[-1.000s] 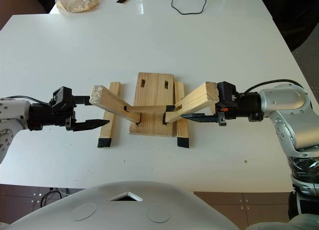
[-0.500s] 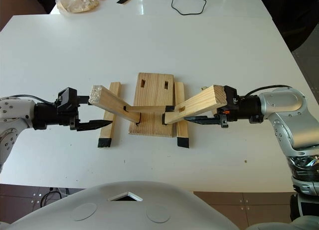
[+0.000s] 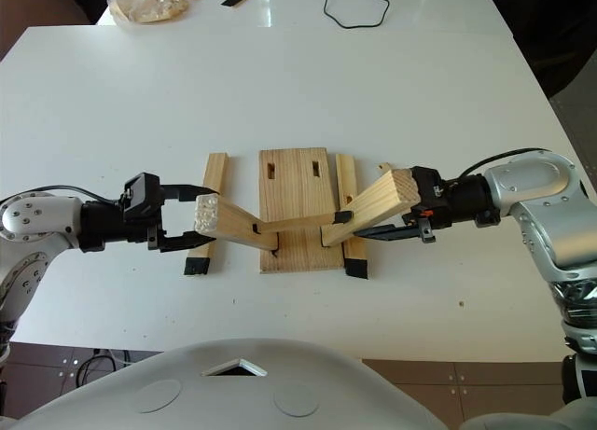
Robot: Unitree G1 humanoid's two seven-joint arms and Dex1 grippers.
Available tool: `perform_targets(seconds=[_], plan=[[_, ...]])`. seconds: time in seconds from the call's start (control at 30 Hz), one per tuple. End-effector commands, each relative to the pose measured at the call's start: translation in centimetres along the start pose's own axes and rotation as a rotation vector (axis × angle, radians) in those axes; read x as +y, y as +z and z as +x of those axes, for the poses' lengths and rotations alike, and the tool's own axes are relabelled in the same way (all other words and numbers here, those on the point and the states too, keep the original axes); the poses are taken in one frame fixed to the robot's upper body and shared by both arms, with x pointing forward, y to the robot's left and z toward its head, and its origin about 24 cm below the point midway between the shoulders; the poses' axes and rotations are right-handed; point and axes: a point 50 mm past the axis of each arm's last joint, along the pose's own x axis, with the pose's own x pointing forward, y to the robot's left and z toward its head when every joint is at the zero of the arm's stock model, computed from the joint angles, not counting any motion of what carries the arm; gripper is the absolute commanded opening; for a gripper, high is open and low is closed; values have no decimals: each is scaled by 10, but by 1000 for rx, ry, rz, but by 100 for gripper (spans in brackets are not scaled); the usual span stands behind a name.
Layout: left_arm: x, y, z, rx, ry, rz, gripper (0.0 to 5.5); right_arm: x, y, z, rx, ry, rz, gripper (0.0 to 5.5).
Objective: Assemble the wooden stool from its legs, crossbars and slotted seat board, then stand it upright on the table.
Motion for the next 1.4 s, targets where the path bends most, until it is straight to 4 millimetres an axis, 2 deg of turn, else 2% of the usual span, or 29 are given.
perform_targets(seconds=[0.03,0.23,0.33,0.5,0.6,0.7,0.83,0.93,1.13,1.4], plan=[[-10,-2,4,32,-48,10,347,3,-16,5,105,21,56,203],[-9,-1,11,19,-50,8,347,4,-19,10,132,42,40,203],[-2,-5,-1,43,-36,-10,347,2,-22,11,153,44,36,203],[39,-3,-31,26,101,-57,347,1,-25,9,172,39,31,203],[65,7,-23,-28,163,-63,347,0,-27,11,176,38,28,203],[77,30,2,-146,104,-73,347,-2,-28,13,183,41,19,193],[64,67,35,-263,-138,-62,347,-7,-27,16,195,52,-3,134],[53,78,52,-291,-268,-91,324,-9,-27,18,199,61,-14,90],[39,77,71,-273,-341,-117,239,-11,-25,23,195,78,-28,4],[29,81,80,-278,-393,-122,239,-12,-25,25,194,79,-32,4]])
